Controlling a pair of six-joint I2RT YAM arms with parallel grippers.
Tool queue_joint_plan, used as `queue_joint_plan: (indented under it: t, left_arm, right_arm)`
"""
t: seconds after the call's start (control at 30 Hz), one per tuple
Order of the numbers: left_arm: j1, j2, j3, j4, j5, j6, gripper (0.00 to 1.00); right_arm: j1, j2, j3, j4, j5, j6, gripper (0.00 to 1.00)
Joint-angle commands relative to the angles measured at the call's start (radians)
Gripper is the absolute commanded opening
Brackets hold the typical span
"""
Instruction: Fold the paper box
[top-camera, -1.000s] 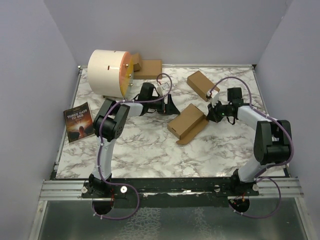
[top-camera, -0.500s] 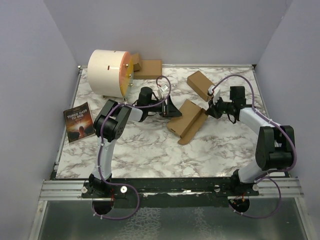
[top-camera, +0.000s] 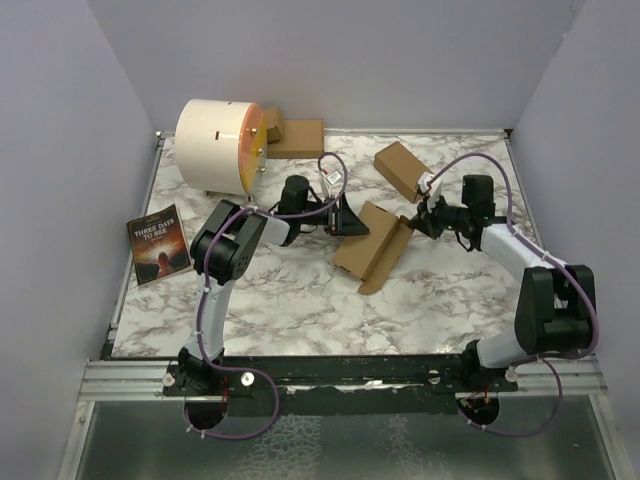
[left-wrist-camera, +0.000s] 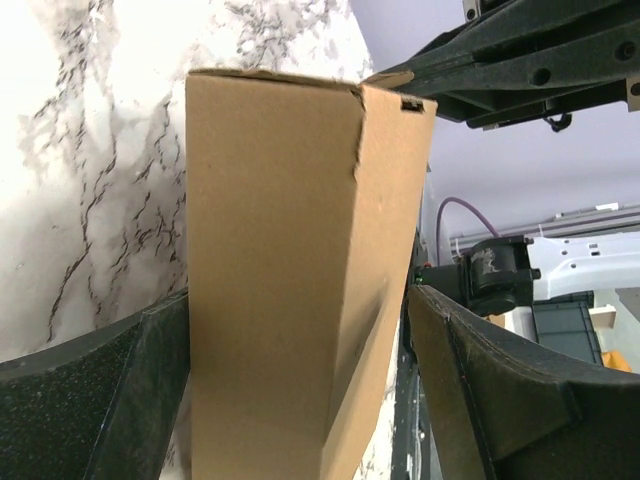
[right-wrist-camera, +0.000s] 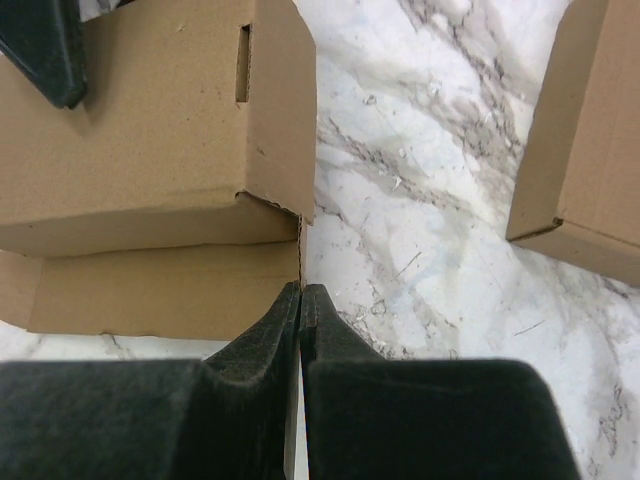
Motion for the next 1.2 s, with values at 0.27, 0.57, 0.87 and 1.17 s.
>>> queue_joint_plan:
  t: [0.27,0.57,0.87,1.17]
  left_arm:
    - [-0.008,0.035,-0.039,0.398,0.044,-0.208,0.62]
    - [-0.007,0.064,-0.039,0.521,0.099,-0.263,0.26]
    - [0.041,0.185,0.027,0.991,0.165,-0.638,0.2]
    - [0.045,0.196,0.037,0.976,0.2,-0.642,0.2]
  right_arm:
    - [0.007,-0.063,-0.048,0.147,-0.066,0.036,0.01]
    - [0.005,-0.07,-0.044,0.105,-0.108,-0.012,0.01]
    - [0.007,-0.123,-0.087,0.087,-0.103,-0.117,0.01]
    - [0.022,-0.152,-0.076,0.049,-0.167,-0.189,0.01]
